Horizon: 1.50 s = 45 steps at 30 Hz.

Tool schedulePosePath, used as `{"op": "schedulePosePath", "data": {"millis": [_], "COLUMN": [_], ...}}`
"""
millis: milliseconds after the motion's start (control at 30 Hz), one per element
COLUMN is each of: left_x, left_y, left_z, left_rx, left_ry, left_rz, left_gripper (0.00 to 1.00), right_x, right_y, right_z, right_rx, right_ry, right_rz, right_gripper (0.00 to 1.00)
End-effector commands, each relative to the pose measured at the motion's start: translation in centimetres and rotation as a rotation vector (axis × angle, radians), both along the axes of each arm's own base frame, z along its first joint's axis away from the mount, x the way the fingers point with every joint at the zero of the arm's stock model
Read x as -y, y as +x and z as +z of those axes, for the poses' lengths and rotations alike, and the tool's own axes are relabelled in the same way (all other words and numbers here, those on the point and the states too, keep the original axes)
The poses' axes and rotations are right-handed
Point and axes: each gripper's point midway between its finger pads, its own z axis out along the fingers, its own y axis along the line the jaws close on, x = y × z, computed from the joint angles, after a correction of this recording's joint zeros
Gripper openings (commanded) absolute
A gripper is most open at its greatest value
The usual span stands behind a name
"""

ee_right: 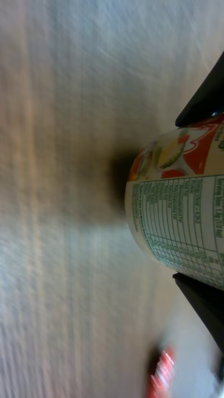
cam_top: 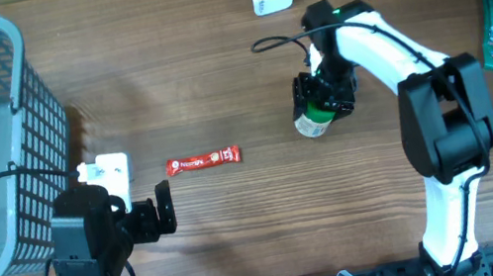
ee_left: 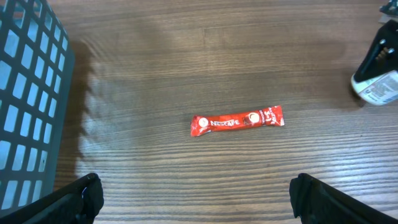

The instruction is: Scan the item barcode

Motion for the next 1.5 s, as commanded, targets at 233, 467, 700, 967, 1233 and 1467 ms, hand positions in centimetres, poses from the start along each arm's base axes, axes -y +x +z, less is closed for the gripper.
{"op": "schedulePosePath", "data": {"millis": [233,467,700,967,1233,1467], "left_x": [0.2,0.2,0.2,0.2,0.2,0.2], "left_y": [-0.1,-0.1,-0.1,-0.1,-0.1,-0.1], "left_z": [-0.1,-0.1,-0.1,-0.1,-0.1,-0.1], "left_rx": [0.001,0.001,0.001,0.001,0.001,0.001], "left_ry": [-0.010,-0.010,-0.010,-0.010,-0.010,-0.010], "left_rz": [-0.002,-0.002,-0.002,-0.002,-0.002,-0.002], "left_gripper": [1.00,1.00,1.00,1.00,1.00,1.00], "right_x": [-2.2,-2.6,-3.2,-3.1,-2.8,-2.2], "right_y": [-3.1,-4.6,-4.7,-5.2,-6.7,-8.4], "right_z": [5.4,6.8,7.5,8.6,14.0,15.4], "right_rx": [-0.246,-0.333,-0.349,-0.327,-0.177,-0.063], "right_ry": [0.326,0.364,0.408,0.429,0.458,0.429], "right_rz": [-0.129,-0.147,-0.159,-0.112,-0.075,-0.189], "right_gripper": [0.66,0.66,0.66,0.65,0.65,0.65]}}
